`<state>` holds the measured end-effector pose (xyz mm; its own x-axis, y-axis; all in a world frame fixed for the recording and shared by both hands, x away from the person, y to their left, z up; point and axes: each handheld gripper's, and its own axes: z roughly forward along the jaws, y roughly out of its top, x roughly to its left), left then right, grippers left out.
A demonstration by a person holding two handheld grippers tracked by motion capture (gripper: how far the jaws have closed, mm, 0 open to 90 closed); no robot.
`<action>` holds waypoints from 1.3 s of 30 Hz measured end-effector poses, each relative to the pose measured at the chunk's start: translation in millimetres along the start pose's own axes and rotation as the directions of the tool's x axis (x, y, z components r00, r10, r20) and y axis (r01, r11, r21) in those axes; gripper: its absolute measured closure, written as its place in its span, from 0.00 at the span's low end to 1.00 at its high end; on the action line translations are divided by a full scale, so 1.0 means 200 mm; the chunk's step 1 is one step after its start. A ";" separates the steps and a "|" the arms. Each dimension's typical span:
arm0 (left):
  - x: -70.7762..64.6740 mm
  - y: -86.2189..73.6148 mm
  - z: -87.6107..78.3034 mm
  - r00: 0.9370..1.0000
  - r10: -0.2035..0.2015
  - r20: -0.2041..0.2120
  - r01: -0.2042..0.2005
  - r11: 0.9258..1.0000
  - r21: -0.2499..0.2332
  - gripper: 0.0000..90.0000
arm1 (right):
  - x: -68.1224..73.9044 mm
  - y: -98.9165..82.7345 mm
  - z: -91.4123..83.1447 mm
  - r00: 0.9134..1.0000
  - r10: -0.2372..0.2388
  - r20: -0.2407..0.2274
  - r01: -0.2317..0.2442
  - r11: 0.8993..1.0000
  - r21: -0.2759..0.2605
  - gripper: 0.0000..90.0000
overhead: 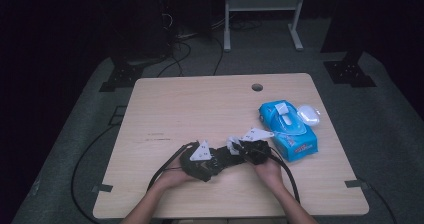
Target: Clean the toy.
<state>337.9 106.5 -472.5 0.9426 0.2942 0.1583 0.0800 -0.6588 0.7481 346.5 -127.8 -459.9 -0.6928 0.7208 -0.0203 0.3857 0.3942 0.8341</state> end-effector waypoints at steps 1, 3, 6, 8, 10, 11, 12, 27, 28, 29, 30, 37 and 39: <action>0.00 0.00 0.00 1.000 0.009 -0.002 -0.009 1.000 0.006 0.27 | 0.01 0.00 0.00 1.000 0.004 -0.004 -0.004 1.000 0.000 0.91; 0.00 0.00 0.00 1.000 0.017 -0.004 -0.017 1.000 0.018 0.27 | 0.04 0.01 0.01 0.999 -0.002 -0.051 0.002 1.000 -0.016 0.91; 0.01 -0.01 -0.01 1.000 0.016 -0.005 -0.016 1.000 0.025 0.27 | 0.09 0.03 0.03 0.997 -0.033 -0.069 0.031 0.999 -0.020 0.91; 0.01 -0.02 -0.02 1.000 0.005 -0.009 -0.005 1.000 0.017 0.27 | 0.07 0.03 0.03 0.998 -0.021 -0.059 0.020 1.000 -0.011 0.91; 0.02 -0.02 -0.03 1.000 -0.012 -0.006 0.012 1.000 0.011 0.27 | 0.04 0.02 0.03 1.000 -0.013 -0.021 0.013 1.000 -0.002 0.91; 0.03 -0.02 -0.03 1.000 -0.014 -0.007 0.014 1.000 0.008 0.27 | 0.02 0.01 0.02 1.000 0.006 -0.017 -0.006 1.000 -0.001 0.91; 0.03 -0.03 -0.03 1.000 -0.003 -0.006 0.003 1.000 0.018 0.27 | 0.01 0.00 0.02 1.000 0.017 -0.020 -0.017 1.000 -0.001 0.91; 0.04 -0.04 -0.03 1.000 0.001 -0.016 0.000 0.999 0.039 0.27 | 0.03 0.00 0.01 0.999 0.001 -0.044 -0.001 1.000 -0.002 0.91; 0.04 -0.04 -0.03 1.000 -0.007 -0.015 0.007 0.999 0.038 0.27 | 0.05 0.00 0.01 0.999 -0.004 -0.052 0.004 1.000 -0.003 0.91; 0.04 -0.04 -0.03 1.000 -0.023 -0.015 0.024 0.999 0.029 0.27 | 0.07 0.01 0.02 0.998 -0.014 -0.064 0.014 1.000 -0.004 0.91; 0.05 -0.04 -0.04 0.999 -0.035 -0.015 0.035 0.999 0.019 0.27 | 0.08 0.01 0.02 0.997 -0.030 -0.073 0.030 1.000 0.000 0.91; 0.05 -0.03 -0.04 1.000 -0.022 -0.017 0.022 1.000 0.015 0.27 | 0.09 0.01 0.02 0.995 -0.045 -0.092 0.045 0.999 0.001 0.91; 0.05 -0.03 -0.04 1.000 -0.015 -0.017 0.016 1.000 0.019 0.27 | 0.06 0.00 0.01 0.997 -0.027 -0.074 0.028 1.000 0.004 0.91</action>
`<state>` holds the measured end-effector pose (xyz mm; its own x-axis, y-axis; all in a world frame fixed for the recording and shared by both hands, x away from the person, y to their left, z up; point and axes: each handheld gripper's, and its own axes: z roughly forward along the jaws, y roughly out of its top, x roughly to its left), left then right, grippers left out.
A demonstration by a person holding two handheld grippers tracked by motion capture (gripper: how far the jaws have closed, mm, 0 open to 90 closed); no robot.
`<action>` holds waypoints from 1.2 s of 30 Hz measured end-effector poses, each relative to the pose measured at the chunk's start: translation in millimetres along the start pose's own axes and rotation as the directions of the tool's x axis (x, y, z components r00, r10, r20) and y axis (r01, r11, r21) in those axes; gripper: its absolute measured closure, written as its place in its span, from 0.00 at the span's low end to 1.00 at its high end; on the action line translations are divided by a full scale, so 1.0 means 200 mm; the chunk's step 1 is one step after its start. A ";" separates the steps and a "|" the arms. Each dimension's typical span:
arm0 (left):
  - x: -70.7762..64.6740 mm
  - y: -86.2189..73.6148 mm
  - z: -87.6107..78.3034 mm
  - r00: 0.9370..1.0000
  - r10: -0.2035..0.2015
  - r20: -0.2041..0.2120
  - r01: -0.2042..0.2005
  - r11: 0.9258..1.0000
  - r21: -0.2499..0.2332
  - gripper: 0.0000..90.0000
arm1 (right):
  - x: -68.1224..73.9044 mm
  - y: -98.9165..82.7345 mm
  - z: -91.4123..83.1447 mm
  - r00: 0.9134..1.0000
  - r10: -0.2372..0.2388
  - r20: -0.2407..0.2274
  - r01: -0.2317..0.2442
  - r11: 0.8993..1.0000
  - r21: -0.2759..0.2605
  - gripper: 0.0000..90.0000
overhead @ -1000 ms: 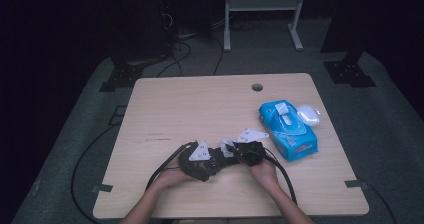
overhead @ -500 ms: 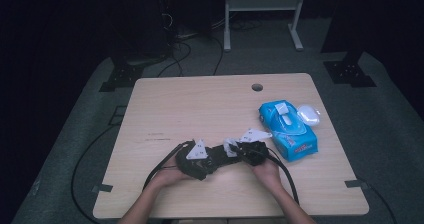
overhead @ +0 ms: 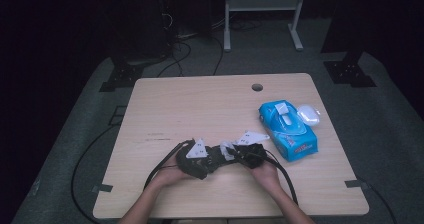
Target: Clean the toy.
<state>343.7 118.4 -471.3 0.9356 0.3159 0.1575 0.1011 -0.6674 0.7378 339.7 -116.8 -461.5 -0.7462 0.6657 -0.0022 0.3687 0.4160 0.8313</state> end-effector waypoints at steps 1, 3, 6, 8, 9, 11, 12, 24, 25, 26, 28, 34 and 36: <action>0.00 0.00 0.00 1.000 0.000 0.001 0.000 1.000 0.000 0.27 | -0.02 -0.01 -0.01 1.000 0.008 0.011 -0.008 1.000 0.001 0.91; 0.00 0.00 0.00 1.000 -0.003 0.004 0.003 1.000 -0.003 0.27 | -0.06 -0.02 -0.02 0.999 0.034 0.024 -0.034 0.999 0.003 0.91; 0.00 0.00 0.00 1.000 0.002 0.003 -0.002 1.000 0.003 0.27 | -0.07 -0.03 -0.03 0.999 0.030 0.045 -0.030 0.999 0.012 0.91; 0.00 0.00 0.00 1.000 0.000 0.004 0.000 1.000 0.003 0.27 | -0.07 -0.03 -0.03 0.998 0.027 0.051 -0.027 1.000 0.012 0.91; 0.00 0.00 0.00 1.000 0.001 0.004 -0.001 1.000 0.002 0.27 | -0.07 -0.03 -0.04 0.998 0.029 0.053 -0.030 0.999 0.015 0.91; 0.00 0.00 0.00 1.000 0.003 0.001 -0.003 1.000 0.003 0.27 | -0.09 -0.03 -0.04 0.997 0.035 0.063 -0.036 0.999 0.017 0.91; 0.00 0.00 0.00 1.000 0.005 0.001 -0.005 1.000 0.004 0.27 | -0.10 -0.03 -0.04 0.997 0.045 0.070 -0.046 0.999 0.017 0.91; -0.01 -0.01 0.01 1.000 0.025 0.016 -0.025 1.000 0.015 0.27 | -0.06 0.01 -0.02 0.999 0.018 0.040 -0.018 1.000 -0.002 0.91; -0.01 -0.01 0.01 1.000 0.018 0.016 -0.019 1.000 0.008 0.27 | -0.06 0.00 -0.02 0.999 0.019 0.045 -0.019 1.000 0.000 0.91; -0.01 -0.01 0.01 1.000 0.016 0.017 -0.016 1.000 0.004 0.27 | -0.07 0.00 -0.02 0.998 0.018 0.053 -0.018 1.000 0.003 0.91; -0.01 -0.01 0.01 1.000 0.016 0.018 -0.016 1.000 0.003 0.28 | -0.09 -0.01 -0.03 0.997 0.031 0.072 -0.031 0.999 0.005 0.91; -0.01 -0.01 0.01 0.999 0.029 0.018 -0.029 0.999 0.017 0.28 | -0.09 -0.01 -0.03 0.997 0.047 0.060 -0.046 0.999 -0.003 0.91; -0.01 -0.01 0.01 0.999 0.028 0.019 -0.028 0.999 0.017 0.28 | -0.06 0.01 -0.02 0.999 0.028 0.042 -0.028 1.000 -0.010 0.91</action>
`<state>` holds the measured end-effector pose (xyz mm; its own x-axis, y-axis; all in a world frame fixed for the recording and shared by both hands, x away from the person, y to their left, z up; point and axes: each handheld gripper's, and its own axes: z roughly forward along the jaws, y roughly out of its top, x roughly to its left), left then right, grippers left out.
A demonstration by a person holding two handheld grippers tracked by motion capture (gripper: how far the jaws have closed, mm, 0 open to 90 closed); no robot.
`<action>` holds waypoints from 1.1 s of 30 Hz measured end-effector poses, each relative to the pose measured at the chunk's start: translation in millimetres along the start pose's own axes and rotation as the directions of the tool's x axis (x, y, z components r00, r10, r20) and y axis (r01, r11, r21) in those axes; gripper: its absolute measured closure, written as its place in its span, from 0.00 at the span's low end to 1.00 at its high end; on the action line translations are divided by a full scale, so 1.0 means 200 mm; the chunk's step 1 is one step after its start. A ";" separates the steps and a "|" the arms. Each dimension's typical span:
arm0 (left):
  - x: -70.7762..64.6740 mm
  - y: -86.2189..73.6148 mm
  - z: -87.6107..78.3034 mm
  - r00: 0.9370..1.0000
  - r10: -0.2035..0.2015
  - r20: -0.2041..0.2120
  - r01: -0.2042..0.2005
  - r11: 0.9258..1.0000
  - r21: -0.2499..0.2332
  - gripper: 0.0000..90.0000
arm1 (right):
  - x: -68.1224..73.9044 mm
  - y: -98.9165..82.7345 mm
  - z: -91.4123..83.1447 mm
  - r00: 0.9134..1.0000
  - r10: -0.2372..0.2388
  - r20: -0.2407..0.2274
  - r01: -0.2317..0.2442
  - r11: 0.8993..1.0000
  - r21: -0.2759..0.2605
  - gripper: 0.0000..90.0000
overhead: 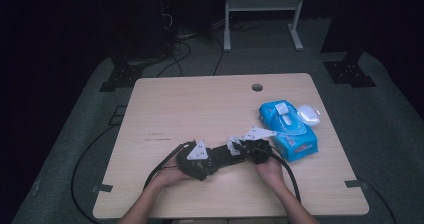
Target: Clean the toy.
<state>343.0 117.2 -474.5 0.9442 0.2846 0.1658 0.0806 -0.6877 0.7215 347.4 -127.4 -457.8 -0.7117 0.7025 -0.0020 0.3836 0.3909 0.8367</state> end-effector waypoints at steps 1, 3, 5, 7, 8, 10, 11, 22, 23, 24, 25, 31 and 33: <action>0.00 0.00 0.00 1.000 0.002 -0.001 -0.002 1.000 0.001 0.28 | 0.01 0.00 0.00 1.000 -0.009 -0.002 0.009 1.000 -0.001 0.91; 0.00 0.00 0.00 1.000 0.002 -0.002 -0.002 1.000 -0.001 0.28 | 0.02 0.01 0.01 1.000 -0.019 -0.001 0.019 1.000 0.003 0.91; 0.00 0.00 0.00 1.000 0.001 -0.001 -0.001 1.000 -0.003 0.28 | 0.00 0.00 0.01 1.000 -0.014 0.007 0.014 1.000 0.007 0.91; 0.00 0.00 0.00 1.000 -0.006 0.001 0.006 1.000 -0.009 0.28 | -0.02 -0.01 0.00 1.000 -0.007 0.026 0.006 1.000 0.011 0.91; 0.00 0.00 0.00 1.000 -0.007 -0.001 0.007 1.000 -0.011 0.28 | -0.03 -0.01 0.00 0.999 0.003 0.032 -0.003 1.000 0.012 0.91; 0.00 0.00 -0.01 1.000 -0.004 -0.001 0.004 1.000 -0.011 0.28 | -0.05 -0.02 0.00 0.999 0.020 0.037 -0.021 1.000 0.015 0.91; 0.00 0.00 -0.01 1.000 -0.002 -0.002 0.002 1.000 -0.008 0.28 | -0.05 -0.02 -0.01 0.999 0.019 0.039 -0.020 1.000 0.016 0.91; 0.00 0.00 0.00 1.000 0.000 -0.003 0.000 1.000 0.003 0.28 | -0.01 -0.02 -0.02 1.000 -0.013 0.015 0.013 1.000 0.019 0.91; 0.00 0.00 0.00 1.000 0.000 -0.003 0.000 1.000 0.005 0.28 | -0.02 -0.03 -0.03 1.000 -0.012 0.017 0.012 1.000 0.021 0.91; 0.00 0.00 0.00 1.000 -0.001 -0.001 0.001 1.000 0.007 0.28 | -0.02 -0.03 -0.04 1.000 -0.009 0.016 0.009 1.000 0.021 0.91; 0.00 0.00 0.00 1.000 -0.005 0.002 0.005 1.000 0.006 0.28 | -0.01 -0.04 -0.05 1.000 -0.009 0.009 0.009 1.000 0.023 0.91; 0.00 0.00 0.00 1.000 0.000 -0.001 0.000 1.000 0.010 0.28 | 0.08 -0.03 -0.06 0.994 -0.092 -0.057 0.094 0.995 0.034 0.91; 0.00 0.00 0.00 1.000 -0.002 0.001 0.002 1.000 0.009 0.28 | 0.06 -0.04 -0.07 0.995 -0.085 -0.050 0.087 0.995 0.040 0.91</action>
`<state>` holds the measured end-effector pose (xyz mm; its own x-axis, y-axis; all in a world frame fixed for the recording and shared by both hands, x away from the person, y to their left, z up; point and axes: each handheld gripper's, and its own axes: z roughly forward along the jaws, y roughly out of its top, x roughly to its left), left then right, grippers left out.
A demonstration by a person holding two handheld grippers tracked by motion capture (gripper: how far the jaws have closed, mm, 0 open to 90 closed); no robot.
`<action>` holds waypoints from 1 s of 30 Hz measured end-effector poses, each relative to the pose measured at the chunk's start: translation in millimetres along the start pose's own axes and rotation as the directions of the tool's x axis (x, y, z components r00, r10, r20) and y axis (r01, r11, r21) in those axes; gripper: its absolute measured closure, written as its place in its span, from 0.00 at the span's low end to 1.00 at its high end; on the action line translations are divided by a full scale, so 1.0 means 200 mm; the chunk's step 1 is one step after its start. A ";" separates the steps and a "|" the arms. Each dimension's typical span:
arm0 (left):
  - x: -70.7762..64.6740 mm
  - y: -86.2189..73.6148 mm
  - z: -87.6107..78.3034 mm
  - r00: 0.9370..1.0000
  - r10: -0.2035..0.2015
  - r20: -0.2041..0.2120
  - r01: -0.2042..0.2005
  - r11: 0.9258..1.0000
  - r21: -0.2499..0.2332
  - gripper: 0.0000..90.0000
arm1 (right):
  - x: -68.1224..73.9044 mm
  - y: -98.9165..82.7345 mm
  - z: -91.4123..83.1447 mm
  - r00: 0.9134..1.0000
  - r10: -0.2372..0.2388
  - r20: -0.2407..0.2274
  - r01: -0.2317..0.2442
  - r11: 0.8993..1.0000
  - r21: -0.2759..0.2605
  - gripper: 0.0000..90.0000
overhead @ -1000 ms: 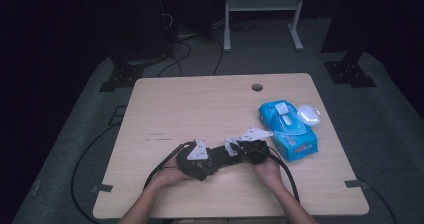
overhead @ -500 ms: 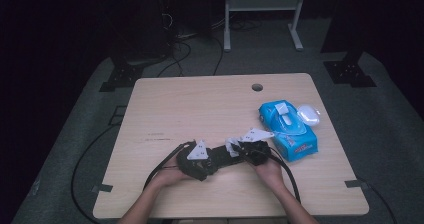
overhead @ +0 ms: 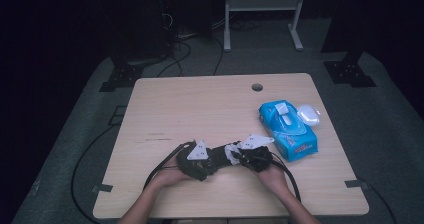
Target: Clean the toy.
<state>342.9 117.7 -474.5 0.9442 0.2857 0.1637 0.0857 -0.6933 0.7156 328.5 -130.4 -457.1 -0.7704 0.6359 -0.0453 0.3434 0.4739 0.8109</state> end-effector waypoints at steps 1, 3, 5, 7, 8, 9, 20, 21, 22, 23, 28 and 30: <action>0.00 0.00 0.00 1.000 0.000 -0.001 0.000 1.000 -0.001 0.28 | -0.02 -0.01 -0.01 1.000 0.005 0.015 -0.005 1.000 0.003 0.91; 0.00 0.00 0.00 1.000 0.000 0.002 0.000 1.000 0.000 0.28 | -0.05 -0.02 -0.03 0.999 0.024 0.033 -0.024 1.000 0.009 0.91; 0.00 0.00 0.00 1.000 -0.001 0.005 0.001 1.000 -0.002 0.28 | -0.05 -0.04 -0.05 0.999 0.046 0.026 -0.046 0.999 0.002 0.91; 0.00 0.00 0.00 1.000 -0.002 0.006 0.002 1.000 -0.002 0.28 | -0.03 -0.05 -0.05 0.999 0.037 -0.003 -0.037 0.999 -0.005 0.90; 0.00 0.00 0.00 1.000 0.002 0.003 -0.002 1.000 -0.003 0.28 | -0.02 -0.05 -0.05 1.000 0.028 -0.009 -0.028 1.000 -0.006 0.90; 0.00 0.00 0.00 1.000 0.001 0.001 -0.001 1.000 0.000 0.28 | -0.01 -0.05 -0.05 1.000 0.011 -0.008 -0.011 1.000 -0.001 0.90; 0.00 0.00 0.00 1.000 0.000 0.003 0.000 1.000 0.002 0.28 | -0.04 -0.06 -0.07 0.999 0.038 -0.007 -0.038 0.999 0.000 0.91; 0.00 0.00 0.00 1.000 0.000 0.000 0.000 1.000 0.004 0.28 | -0.03 -0.06 -0.07 0.999 0.031 -0.013 -0.031 1.000 -0.001 0.91; 0.00 0.00 0.00 1.000 0.000 -0.002 0.000 1.000 0.004 0.28 | -0.02 -0.05 -0.06 0.999 0.028 -0.015 -0.028 1.000 0.003 0.91; 0.00 0.00 0.00 1.000 0.002 -0.005 -0.002 1.000 0.007 0.28 | -0.03 -0.05 -0.06 0.999 0.028 -0.016 -0.028 1.000 0.002 0.91; 0.01 -0.01 -0.01 1.000 -0.002 -0.005 0.002 1.000 0.006 0.28 | -0.11 -0.09 -0.09 0.997 0.075 0.032 -0.075 0.997 0.011 0.91; 0.01 -0.01 -0.01 1.000 -0.004 -0.002 0.004 1.000 0.006 0.28 | -0.10 -0.09 -0.10 0.997 0.071 0.030 -0.072 0.997 0.011 0.91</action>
<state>343.9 119.9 -474.7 0.9431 0.2902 0.1622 0.0916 -0.6958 0.7124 328.2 -163.3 -459.1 -0.7274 0.6862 -0.0050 0.4036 0.4337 0.8056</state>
